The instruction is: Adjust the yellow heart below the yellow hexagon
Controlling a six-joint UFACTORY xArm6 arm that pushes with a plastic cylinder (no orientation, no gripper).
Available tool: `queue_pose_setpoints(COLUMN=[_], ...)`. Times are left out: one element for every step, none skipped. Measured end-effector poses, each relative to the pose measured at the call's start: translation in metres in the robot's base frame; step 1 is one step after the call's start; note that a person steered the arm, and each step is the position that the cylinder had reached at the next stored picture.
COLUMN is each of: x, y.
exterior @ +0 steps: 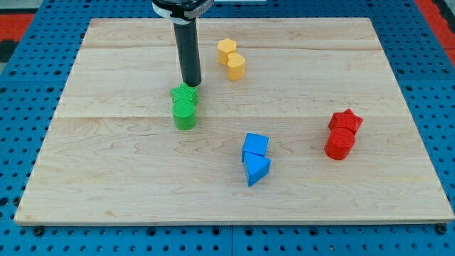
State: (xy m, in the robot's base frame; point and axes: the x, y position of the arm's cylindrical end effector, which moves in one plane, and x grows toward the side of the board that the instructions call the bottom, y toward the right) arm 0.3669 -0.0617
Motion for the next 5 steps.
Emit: queue_pose_setpoints(x=[-0.008, -0.008, -0.009, -0.005, 0.002], y=[0.002, 0.001, 0.023, 0.083, 0.126])
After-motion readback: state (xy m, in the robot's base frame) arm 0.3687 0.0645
